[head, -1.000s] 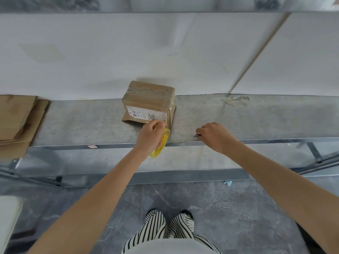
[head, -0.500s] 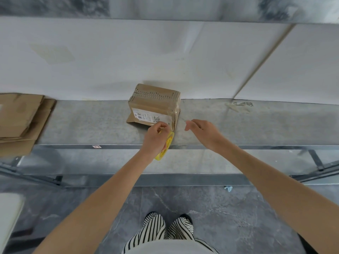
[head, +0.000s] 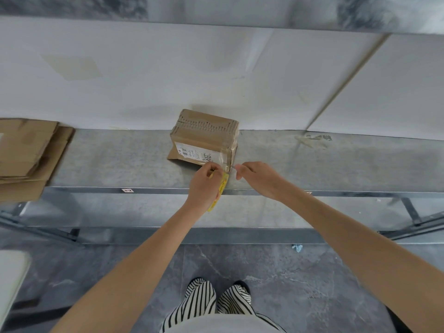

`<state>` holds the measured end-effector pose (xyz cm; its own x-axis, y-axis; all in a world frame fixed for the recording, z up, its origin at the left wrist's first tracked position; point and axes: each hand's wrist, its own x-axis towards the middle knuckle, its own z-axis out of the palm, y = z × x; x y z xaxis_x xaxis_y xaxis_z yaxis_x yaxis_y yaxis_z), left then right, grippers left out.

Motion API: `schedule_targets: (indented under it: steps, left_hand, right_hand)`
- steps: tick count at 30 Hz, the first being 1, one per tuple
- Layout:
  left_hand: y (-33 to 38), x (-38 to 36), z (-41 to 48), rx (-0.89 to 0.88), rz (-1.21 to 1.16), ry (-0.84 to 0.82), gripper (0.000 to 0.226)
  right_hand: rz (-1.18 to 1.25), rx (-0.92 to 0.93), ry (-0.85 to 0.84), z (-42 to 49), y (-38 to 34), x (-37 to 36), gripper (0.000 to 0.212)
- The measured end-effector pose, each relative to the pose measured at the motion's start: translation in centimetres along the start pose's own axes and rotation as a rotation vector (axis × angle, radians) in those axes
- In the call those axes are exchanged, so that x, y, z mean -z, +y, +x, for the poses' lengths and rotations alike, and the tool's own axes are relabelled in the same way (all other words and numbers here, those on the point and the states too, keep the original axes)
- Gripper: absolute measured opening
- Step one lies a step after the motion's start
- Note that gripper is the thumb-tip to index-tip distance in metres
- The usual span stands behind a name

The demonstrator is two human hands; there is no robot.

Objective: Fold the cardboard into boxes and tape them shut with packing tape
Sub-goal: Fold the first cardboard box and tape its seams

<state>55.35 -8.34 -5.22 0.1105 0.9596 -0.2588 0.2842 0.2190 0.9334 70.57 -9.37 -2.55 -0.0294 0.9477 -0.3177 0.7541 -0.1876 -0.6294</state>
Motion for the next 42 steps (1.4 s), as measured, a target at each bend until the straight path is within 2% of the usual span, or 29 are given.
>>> schedule_targets:
  steps: [7, 10, 14, 18, 21, 26, 28, 30, 31, 33, 35, 37, 42]
  left_hand:
    - [0.0, 0.0, 0.0, 0.023, -0.023, 0.006, 0.017]
    - [0.1, 0.0, 0.0, 0.026, -0.013, 0.006, 0.016]
    - [0.2, 0.2, 0.2, 0.014, 0.003, 0.008, 0.016]
    - [0.1, 0.1, 0.0, 0.004, -0.003, 0.008, 0.013]
    - [0.1, -0.2, -0.1, -0.015, 0.070, 0.050, 0.020]
    - [0.5, -0.9, -0.3, -0.052, 0.159, 0.123, 0.010]
    - [0.5, -1.0, -0.3, -0.029, 0.156, 0.131, 0.009]
    - [0.5, -1.0, -0.2, -0.017, 0.154, 0.139, 0.008]
    - [0.5, -0.9, -0.2, -0.024, 0.171, 0.139, 0.007]
    - [0.4, -0.6, -0.1, -0.053, 0.180, 0.131, 0.009]
    - [0.3, 0.0, -0.2, -0.062, 0.168, 0.123, 0.016]
    - [-0.1, 1.0, -0.3, -0.108, 0.227, 0.130, 0.017]
    - [-0.7, 4.6, 0.0, -0.269, 0.604, 0.278, 0.016]
  right_hand:
    - [0.004, 0.037, 0.038, 0.0, -0.1, 0.0, 0.042]
    - [-0.112, 0.069, 0.044, 0.0, 0.5, 0.1, 0.044]
    - [-0.317, 0.064, 0.138, 0.5, 2.9, 0.6, 0.041]
    - [-0.358, -0.005, 0.170, 1.9, 5.9, 0.1, 0.031]
    - [-0.378, -0.031, 0.183, 3.0, 7.2, -0.4, 0.026]
    - [-0.614, -0.026, 0.203, 4.6, 7.5, -0.8, 0.033]
    - [-0.490, -0.035, 0.303, 5.5, 5.8, 0.2, 0.038]
    - [-0.147, 0.023, 0.452, 6.3, 2.5, 2.1, 0.039]
    - [0.006, 0.082, 0.471, 6.8, 0.7, 2.9, 0.040]
    - [0.087, 0.217, 0.362, 7.7, -2.3, 4.0, 0.045]
    - [-0.030, 0.293, 0.168, 8.3, -3.8, 3.8, 0.048]
    - [-0.147, 0.299, 0.057, 8.7, -3.7, 3.1, 0.047]
    - [-0.278, 0.213, 0.039, 8.3, -3.3, 2.6, 0.048]
